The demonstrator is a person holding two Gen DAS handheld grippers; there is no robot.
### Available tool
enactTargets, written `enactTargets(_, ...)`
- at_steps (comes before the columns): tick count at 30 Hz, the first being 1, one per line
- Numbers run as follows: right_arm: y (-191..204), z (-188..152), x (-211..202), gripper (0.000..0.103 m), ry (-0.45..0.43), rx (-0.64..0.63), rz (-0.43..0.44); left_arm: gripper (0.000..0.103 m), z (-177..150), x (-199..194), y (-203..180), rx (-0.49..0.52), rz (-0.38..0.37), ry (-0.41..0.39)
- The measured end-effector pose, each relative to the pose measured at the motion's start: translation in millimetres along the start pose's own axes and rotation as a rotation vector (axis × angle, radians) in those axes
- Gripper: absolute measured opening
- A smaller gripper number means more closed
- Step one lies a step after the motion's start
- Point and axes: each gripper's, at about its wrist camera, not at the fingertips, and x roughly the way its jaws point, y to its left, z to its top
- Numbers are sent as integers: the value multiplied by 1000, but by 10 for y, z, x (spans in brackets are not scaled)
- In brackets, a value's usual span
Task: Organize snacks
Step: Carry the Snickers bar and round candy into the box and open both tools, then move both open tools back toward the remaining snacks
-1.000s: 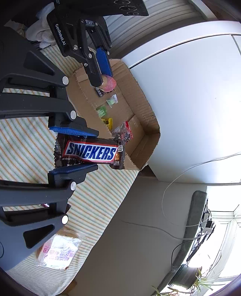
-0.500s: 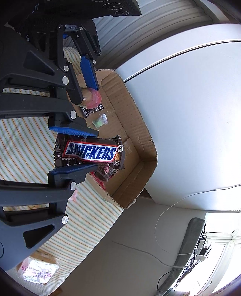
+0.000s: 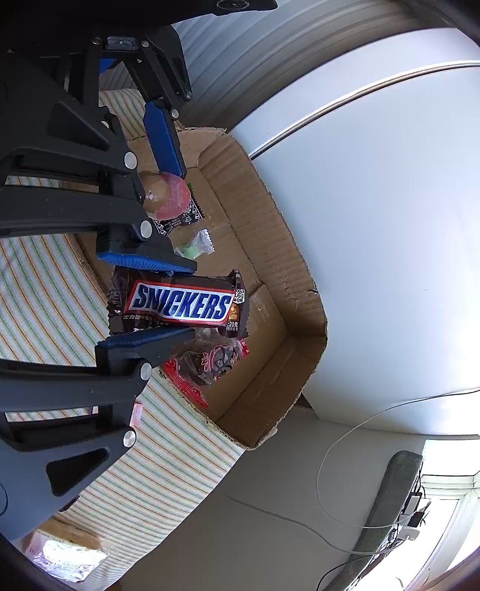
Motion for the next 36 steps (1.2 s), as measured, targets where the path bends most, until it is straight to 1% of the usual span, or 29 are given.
enactTargets(6,10,12,35,30,-12,-8,4,33,-1,24,2,2,4,7)
enactTargets(8,-2,12,19,39,-23,-3,-6,34,0,24,-7,5,11,8)
enactTargets(9,-13,12,2,48,-31,2,-7,37,-2,22,-13,6,14,7)
enactTargets(10,-26,12,-15,55,-40,8,-10,42,-2,19,-20,8,18,6)
enactTargets(11,-36,12,-41,58,-48,13,-17,50,-3,15,-24,9,21,2)
enactTargets(12,-44,12,-62,64,-54,16,-25,53,-5,3,-31,10,22,0)
enactTargets(13,-53,11,-81,68,-61,18,-29,54,-5,1,-37,11,22,1)
enactTargets(14,-55,13,-106,68,-66,19,-32,58,-5,1,-45,12,21,3)
enactTargets(15,-59,11,-121,72,-66,19,-34,65,-7,2,-52,13,24,4)
enactTargets(16,-57,11,-137,80,-67,18,-36,67,-8,1,-58,13,29,3)
enactTargets(19,-52,3,-206,89,-83,18,-48,67,-6,-3,-63,8,33,2)
enactTargets(21,-62,1,-245,90,-90,19,-56,67,-5,-12,-61,3,36,-3)
enactTargets(29,-98,-41,-406,90,-98,21,-72,67,1,-80,-93,2,51,-10)
enactTargets(36,-176,-173,-635,90,-117,33,-88,67,9,-147,-179,8,57,-23)
